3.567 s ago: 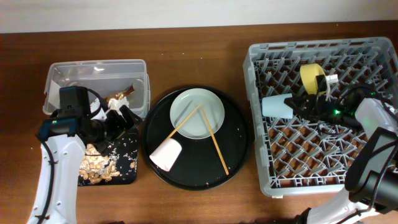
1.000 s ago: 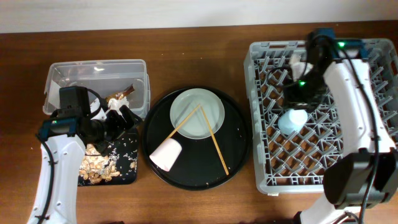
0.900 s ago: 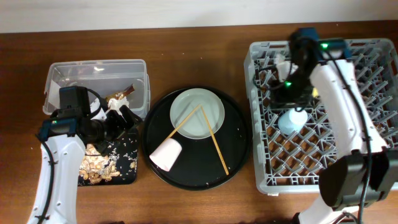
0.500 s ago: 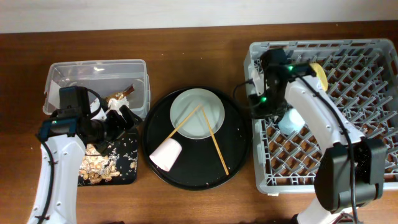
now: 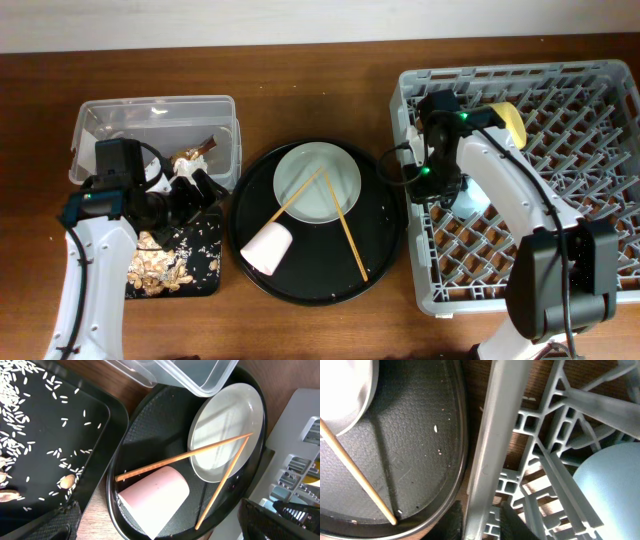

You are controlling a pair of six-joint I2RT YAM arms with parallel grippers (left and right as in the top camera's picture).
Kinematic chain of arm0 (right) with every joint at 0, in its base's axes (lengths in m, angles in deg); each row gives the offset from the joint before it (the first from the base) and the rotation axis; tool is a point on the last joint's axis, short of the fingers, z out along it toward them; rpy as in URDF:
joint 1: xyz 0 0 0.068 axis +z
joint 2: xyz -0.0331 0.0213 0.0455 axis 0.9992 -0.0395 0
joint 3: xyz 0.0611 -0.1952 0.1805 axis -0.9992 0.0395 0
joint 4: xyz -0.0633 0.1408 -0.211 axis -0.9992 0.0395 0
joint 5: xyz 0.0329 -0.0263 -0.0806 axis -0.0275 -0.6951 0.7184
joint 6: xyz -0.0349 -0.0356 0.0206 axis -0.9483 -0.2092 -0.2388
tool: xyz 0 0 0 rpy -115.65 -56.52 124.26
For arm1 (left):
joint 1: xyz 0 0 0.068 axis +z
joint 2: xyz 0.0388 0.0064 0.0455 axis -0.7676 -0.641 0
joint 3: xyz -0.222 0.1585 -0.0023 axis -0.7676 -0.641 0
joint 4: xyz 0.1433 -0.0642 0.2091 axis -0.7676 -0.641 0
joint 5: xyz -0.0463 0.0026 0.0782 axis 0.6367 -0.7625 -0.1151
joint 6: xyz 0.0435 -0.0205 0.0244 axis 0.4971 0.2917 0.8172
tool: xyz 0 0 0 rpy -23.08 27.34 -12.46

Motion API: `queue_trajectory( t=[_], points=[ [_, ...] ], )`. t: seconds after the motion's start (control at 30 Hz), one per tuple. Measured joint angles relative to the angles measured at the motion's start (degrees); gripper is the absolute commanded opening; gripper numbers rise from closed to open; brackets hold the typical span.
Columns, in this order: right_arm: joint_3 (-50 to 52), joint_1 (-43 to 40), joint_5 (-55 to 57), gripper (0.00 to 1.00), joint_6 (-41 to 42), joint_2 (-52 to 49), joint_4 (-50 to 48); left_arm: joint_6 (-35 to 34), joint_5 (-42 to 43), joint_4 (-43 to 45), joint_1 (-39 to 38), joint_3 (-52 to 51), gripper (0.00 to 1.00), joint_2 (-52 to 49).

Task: Sort waste into correct bins and load items into the dishwasher rack
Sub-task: 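Move the right gripper from the rack to the pink cup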

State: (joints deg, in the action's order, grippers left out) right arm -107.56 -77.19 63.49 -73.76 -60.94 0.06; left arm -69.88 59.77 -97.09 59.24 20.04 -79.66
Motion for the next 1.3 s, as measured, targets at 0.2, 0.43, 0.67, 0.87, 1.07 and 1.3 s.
queue_trajectory(
  t=[0.2,0.43,0.67,0.87,1.07,1.3],
  points=[
    [-15.61,0.00,0.76,0.35,-0.07,0.26,8.87,0.00,0.00,0.07,0.00,0.00,0.99,0.00],
    [-29.55,4.35,-7.43,0.38,0.00,2.19,20.33,0.00,0.00,0.00,0.00,0.02,0.99,0.00],
    [-29.53,18.18,-8.76,0.40,2.25,2.12,18.10,-2.43,0.83,0.68,0.00,0.02,0.99,0.00],
    [-29.51,32.50,-4.90,0.40,6.36,2.12,13.07,-4.96,1.64,5.14,4.46,0.22,0.99,0.00],
    [-29.27,44.98,8.96,0.47,11.26,1.53,10.23,-5.99,1.70,4.98,21.05,0.52,0.99,0.00],
    [-16.28,57.61,28.83,0.98,17.81,-1.55,-5.84,-6.21,1.66,4.55,35.69,0.61,0.99,0.00]
  ],
)
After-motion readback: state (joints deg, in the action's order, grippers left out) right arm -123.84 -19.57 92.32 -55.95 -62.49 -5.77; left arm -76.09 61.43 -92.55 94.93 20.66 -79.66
